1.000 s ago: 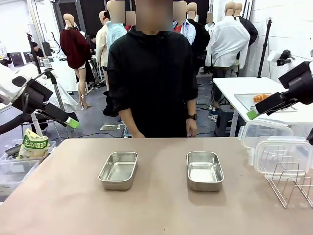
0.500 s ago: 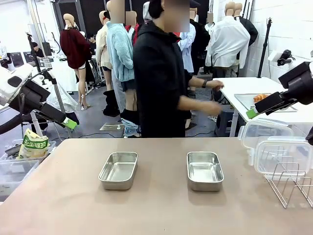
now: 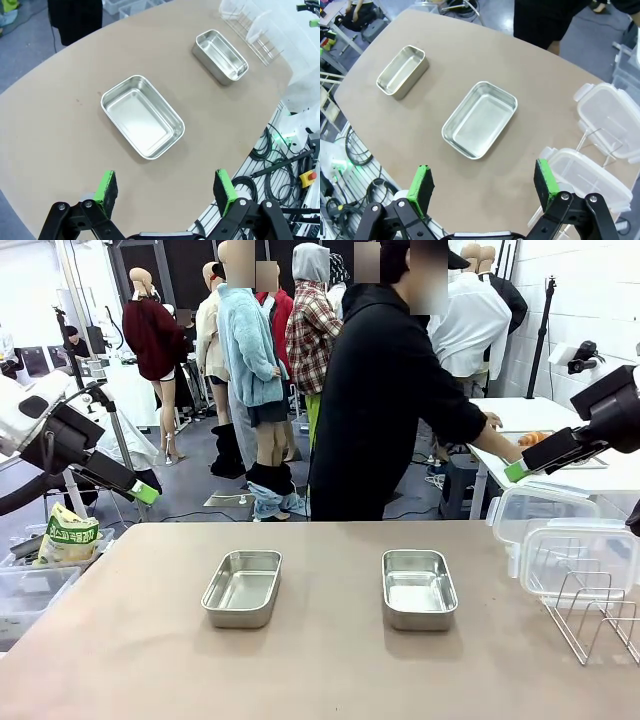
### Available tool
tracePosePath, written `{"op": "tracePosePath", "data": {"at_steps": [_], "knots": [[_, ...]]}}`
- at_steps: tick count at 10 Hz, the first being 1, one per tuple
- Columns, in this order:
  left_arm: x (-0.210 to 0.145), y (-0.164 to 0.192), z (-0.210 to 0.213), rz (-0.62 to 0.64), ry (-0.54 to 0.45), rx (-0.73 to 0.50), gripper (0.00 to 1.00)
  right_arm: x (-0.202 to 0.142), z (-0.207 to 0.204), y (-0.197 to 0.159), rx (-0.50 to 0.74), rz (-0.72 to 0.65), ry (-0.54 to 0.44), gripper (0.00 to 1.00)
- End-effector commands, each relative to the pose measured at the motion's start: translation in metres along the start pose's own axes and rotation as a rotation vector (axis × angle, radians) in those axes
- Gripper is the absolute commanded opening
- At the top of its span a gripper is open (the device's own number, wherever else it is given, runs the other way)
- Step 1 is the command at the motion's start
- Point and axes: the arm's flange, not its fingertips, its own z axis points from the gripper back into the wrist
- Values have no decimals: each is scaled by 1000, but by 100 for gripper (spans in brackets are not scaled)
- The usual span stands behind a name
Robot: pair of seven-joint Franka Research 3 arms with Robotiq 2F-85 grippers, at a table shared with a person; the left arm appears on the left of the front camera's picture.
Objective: Place the bread in airtight containers.
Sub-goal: Lift both Airtight Container.
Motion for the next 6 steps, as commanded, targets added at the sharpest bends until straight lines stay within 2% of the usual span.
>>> {"op": "tracePosePath", "data": {"at_steps": [1, 6], "knots": [[-1, 2, 2, -14, -3, -13, 100, 0, 0, 1, 13, -1, -2, 100], [-1, 2, 2, -14, -3, -13, 100, 0, 0, 1, 13, -1, -2, 100]]}}
